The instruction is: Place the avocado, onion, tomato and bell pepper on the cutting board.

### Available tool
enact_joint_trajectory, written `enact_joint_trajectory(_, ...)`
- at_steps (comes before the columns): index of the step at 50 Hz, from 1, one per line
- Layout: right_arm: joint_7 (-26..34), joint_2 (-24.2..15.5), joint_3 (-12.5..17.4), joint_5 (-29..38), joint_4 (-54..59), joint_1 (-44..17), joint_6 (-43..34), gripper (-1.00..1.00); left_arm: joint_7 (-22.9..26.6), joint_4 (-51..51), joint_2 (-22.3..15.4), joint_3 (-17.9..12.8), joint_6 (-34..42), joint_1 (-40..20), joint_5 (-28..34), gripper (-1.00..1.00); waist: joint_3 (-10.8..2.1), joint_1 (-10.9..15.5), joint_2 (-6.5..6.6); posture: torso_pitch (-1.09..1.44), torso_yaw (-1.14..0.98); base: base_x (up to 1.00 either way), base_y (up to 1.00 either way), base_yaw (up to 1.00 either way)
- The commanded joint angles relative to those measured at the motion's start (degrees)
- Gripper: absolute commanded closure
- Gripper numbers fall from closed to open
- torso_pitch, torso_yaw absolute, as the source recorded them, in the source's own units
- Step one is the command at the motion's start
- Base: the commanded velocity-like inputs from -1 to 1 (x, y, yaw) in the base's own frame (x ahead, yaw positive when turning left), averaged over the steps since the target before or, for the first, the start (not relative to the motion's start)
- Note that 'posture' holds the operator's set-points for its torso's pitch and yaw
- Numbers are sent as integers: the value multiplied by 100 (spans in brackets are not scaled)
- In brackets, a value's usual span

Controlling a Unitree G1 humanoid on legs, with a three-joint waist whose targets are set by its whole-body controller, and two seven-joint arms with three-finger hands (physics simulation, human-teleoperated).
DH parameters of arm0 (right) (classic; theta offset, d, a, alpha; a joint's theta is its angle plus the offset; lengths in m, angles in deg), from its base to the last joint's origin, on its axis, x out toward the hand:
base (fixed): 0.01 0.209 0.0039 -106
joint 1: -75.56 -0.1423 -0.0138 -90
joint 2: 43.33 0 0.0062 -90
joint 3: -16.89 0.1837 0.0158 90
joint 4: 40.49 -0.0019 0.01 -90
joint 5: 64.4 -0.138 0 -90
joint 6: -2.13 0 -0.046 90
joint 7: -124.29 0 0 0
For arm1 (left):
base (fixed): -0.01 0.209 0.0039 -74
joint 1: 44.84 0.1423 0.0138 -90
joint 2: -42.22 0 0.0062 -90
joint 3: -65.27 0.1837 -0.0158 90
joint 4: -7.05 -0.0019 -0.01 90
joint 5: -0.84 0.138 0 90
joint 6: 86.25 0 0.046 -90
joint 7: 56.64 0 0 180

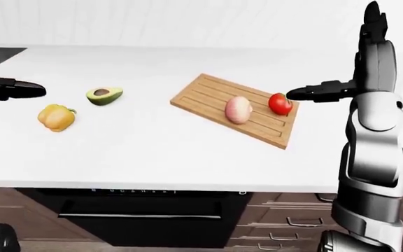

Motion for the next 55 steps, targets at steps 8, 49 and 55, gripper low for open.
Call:
enact_joint_trajectory(8, -71, -115, 71, 40, -120, -168, 220, -100, -479, 107, 7, -258, -509, 510, -300, -100, -153, -12, 23, 0, 0, 0, 0, 0)
enact_joint_trajectory(49, 2, -85, 73, 136, -203, -140, 212, -100, -1069, -1186, 581, -181, -1916, 1271, -678, -100, -234, -11, 37, 0, 0, 0, 0, 0)
enact_joint_trajectory(55, 9, -76, 65, 145, -208, -139, 212, -100, -1193, -1519, 533, -192, -2086, 1223, -767, -100, -234, -9, 41, 0, 0, 0, 0, 0)
